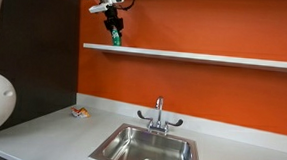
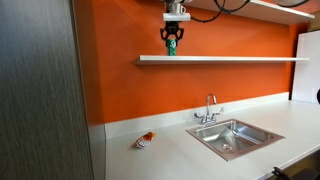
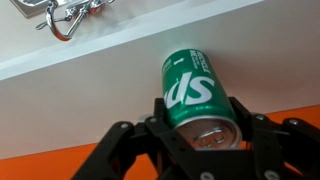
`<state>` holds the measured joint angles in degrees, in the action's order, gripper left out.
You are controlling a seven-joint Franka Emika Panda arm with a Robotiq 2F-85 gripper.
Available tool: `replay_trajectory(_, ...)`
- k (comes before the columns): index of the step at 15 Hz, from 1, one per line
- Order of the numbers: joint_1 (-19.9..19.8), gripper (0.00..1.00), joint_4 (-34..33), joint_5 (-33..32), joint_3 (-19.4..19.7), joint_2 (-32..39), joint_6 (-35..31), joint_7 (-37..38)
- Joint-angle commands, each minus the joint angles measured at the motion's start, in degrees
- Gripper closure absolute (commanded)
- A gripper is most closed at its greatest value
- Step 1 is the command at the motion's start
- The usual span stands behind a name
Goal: Put the green can on the bottom shelf.
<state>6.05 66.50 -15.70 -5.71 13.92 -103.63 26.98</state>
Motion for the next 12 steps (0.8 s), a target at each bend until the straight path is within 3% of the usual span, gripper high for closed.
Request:
replay_trajectory(1,0.2,0.62,-4.7,0.5,-0.1,2.4,3.6,-0.7)
replay_trajectory(2,0.3,0.62,-5.1,0.4,-0.1,2.7,3.9,-0.5)
replay_trajectory(3,0.3,0.12,-5.5,0.4,-0.1,3.0,4.3,-0.4)
replay_trajectory(6,0.2,0.01,-6.3,0.4,0.0,3.8,4.7,-0.2)
replay_trajectory(12,0.0,0.0,-5.2,0.7,-0.1,3.2,3.9,0.1)
